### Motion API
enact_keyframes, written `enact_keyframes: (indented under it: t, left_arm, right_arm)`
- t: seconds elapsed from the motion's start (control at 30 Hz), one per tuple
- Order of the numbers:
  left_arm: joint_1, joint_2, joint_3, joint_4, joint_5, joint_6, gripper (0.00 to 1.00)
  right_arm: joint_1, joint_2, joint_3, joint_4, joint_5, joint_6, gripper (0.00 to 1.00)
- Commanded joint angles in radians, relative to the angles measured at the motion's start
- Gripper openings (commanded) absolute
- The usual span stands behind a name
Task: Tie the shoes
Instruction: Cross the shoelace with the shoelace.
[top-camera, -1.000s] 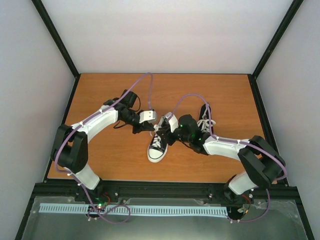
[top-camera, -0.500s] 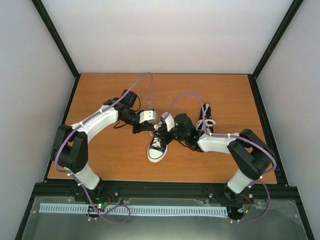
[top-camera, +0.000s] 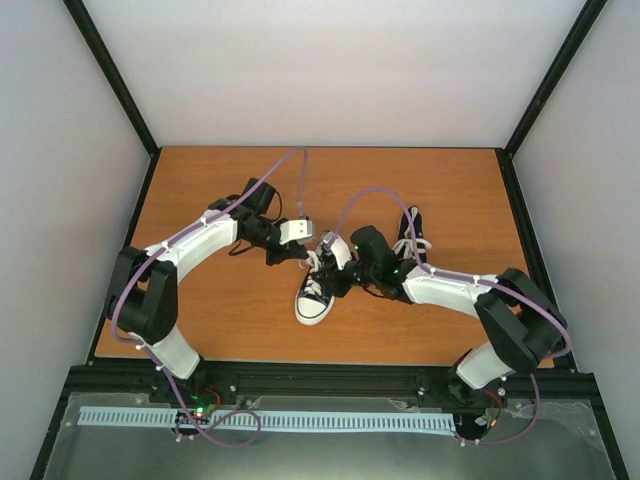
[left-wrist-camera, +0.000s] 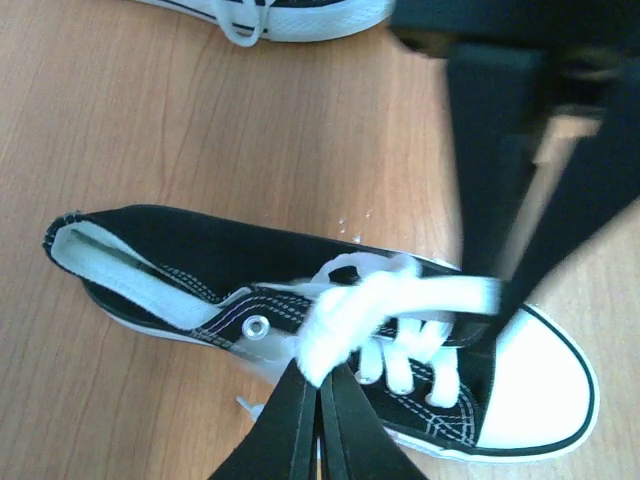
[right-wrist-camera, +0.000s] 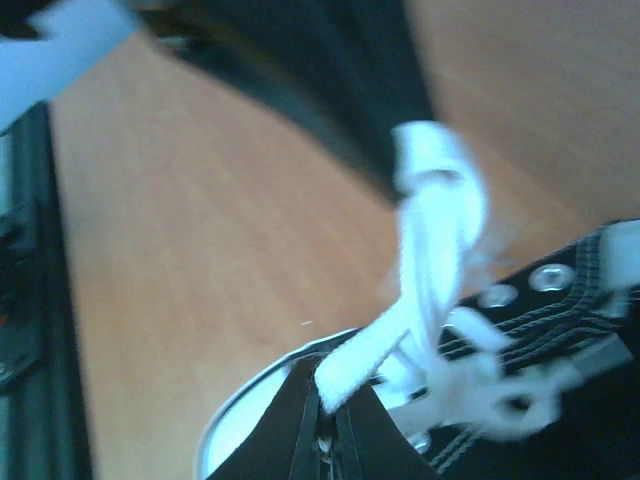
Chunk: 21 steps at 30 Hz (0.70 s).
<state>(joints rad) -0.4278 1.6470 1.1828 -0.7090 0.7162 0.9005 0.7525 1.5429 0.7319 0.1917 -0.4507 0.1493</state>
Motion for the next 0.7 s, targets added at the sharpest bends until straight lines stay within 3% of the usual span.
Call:
enact_keyframes:
  t: [0.0, 0.1, 0.2, 0.33, 0.43, 0.5, 0.57, 0.6, 0.67]
  left_arm:
    - [-0.005, 0.024, 0.009, 0.059, -0.041, -0.031, 0.01]
    - [-0.004, 0.023, 0.001, 0.077, -0.039, -0.048, 0.01]
    - [-0.005, 0.018, -0.004, 0.08, -0.036, -0.053, 0.01]
    - [-0.005, 0.018, -0.009, 0.076, -0.034, -0.057, 0.01]
    - [-0.005, 0.021, -0.014, 0.063, -0.034, -0.046, 0.01]
    - [-0.005, 0.033, -0.007, 0.017, -0.025, -0.006, 0.02]
    - [-0.005, 0.061, 0.022, -0.077, -0.007, 0.062, 0.19]
    - [-0.005, 0.077, 0.043, -0.121, -0.006, 0.086, 0.36]
    - [-0.005, 0.108, 0.073, -0.158, -0.039, 0.096, 0.51]
  right_arm:
    - [0.005, -0.075, 0.061, -0.252, -0.263, -0.054, 0.05]
    - [0.005, -0.122, 0.059, -0.309, -0.386, -0.069, 0.04]
    - [-0.005, -0.149, 0.064, -0.364, -0.372, -0.069, 0.03]
    - [-0.062, -0.125, 0.094, -0.394, -0.456, 0.039, 0.03]
    - [-0.1, -0.107, 0.154, -0.521, -0.426, 0.043, 0.03]
    - [-0.119, -0.111, 0.195, -0.627, -0.312, 0.004, 0.03]
    - [-0.121, -0.106, 0.225, -0.704, -0.155, -0.034, 0.03]
    - [-0.121, -0.099, 0.232, -0.719, -0.139, -0.051, 0.03]
    - [-0.121, -0.087, 0.23, -0.708, -0.167, -0.067, 0.03]
